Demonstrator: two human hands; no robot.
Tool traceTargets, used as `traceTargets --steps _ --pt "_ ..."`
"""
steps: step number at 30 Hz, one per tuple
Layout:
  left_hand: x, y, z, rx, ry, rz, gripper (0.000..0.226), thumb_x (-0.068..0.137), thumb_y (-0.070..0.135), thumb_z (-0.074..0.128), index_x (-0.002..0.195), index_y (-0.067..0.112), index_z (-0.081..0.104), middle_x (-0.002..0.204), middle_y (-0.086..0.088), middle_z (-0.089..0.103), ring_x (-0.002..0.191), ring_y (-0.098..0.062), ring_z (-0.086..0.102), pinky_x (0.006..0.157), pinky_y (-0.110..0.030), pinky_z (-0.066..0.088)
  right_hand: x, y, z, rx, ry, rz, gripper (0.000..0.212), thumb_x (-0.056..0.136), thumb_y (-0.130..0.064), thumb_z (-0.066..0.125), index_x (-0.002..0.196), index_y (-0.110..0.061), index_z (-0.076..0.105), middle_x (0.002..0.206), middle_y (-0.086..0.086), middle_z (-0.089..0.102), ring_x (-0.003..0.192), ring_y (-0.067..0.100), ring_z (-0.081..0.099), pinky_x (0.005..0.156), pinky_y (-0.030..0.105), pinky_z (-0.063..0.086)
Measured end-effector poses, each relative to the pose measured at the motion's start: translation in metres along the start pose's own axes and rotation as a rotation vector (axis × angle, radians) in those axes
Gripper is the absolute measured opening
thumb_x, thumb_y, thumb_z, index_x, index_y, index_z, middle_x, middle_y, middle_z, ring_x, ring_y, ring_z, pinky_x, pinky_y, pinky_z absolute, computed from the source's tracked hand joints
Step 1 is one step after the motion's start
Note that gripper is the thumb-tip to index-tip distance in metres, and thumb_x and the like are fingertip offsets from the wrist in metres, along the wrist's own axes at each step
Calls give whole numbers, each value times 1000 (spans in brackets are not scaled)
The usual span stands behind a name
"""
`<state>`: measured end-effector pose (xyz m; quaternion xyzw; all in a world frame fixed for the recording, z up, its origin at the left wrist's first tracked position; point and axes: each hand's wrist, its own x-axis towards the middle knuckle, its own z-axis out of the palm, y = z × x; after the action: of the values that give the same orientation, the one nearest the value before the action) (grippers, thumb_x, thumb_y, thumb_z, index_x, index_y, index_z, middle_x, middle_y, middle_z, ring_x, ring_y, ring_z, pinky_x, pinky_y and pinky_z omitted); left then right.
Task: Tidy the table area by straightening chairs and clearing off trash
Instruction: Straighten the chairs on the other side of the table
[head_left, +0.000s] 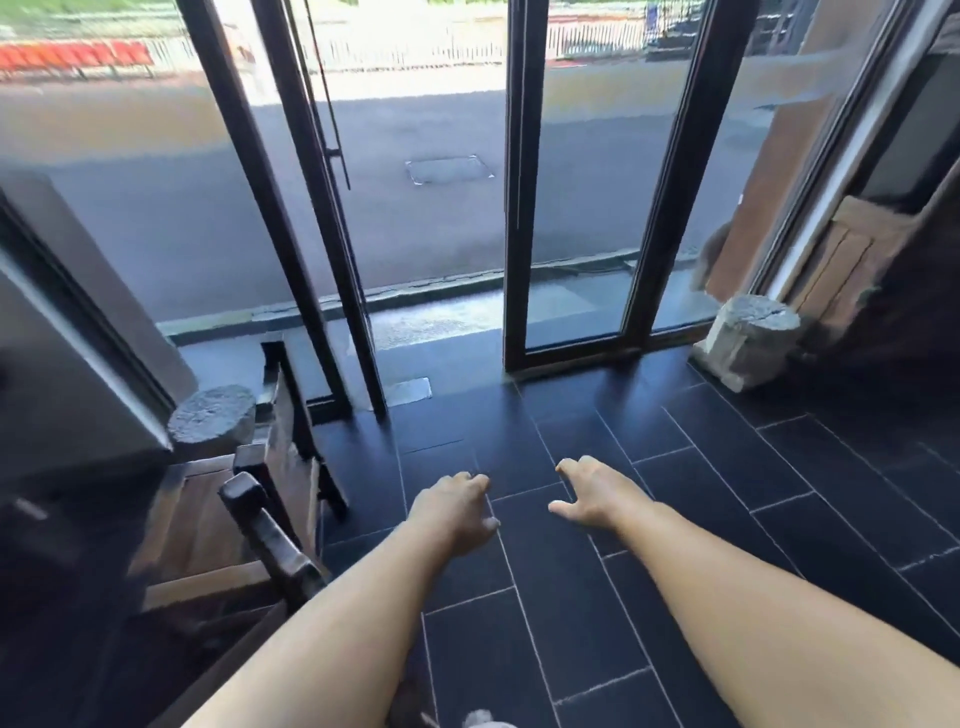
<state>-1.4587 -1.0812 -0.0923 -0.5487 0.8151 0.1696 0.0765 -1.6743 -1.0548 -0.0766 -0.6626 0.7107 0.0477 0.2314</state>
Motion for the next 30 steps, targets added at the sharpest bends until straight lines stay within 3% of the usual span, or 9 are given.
traceTargets --steps 6,17,24,30 --pt "43 -63 -26 -54 36 -198 53 89 48 56 133 20 45 130 -4 53 123 -28 50 99 -44 45 94 -51 -20 -48 -56 -177 61 91 -51 59 141 -20 43 137 6 47 128 27 50 102 40 45" --pt "112 -214 -61 -270 103 -553 58 91 51 54 137 19 40 137 -7 48 130 -30 46 104 -46 42 258 -201 -45 -270 -180 -529 61 93 -49 57 143 -20 40 136 8 48 127 28 50 101 37 43" --pt "67 -272 -50 -406 203 -878 59 89 52 58 136 20 44 137 -6 50 130 -30 48 103 -46 45 288 -310 -24 -378 -266 -850 57 91 -48 59 137 -17 45 129 9 52 120 29 55 97 38 46" --pt "7 -275 -21 -527 292 -1208 54 91 50 57 135 21 44 133 -4 50 127 -29 48 99 -43 46 284 -381 11 -420 -375 -1169 58 88 -39 65 140 -21 47 126 8 57 116 31 60 94 40 51"
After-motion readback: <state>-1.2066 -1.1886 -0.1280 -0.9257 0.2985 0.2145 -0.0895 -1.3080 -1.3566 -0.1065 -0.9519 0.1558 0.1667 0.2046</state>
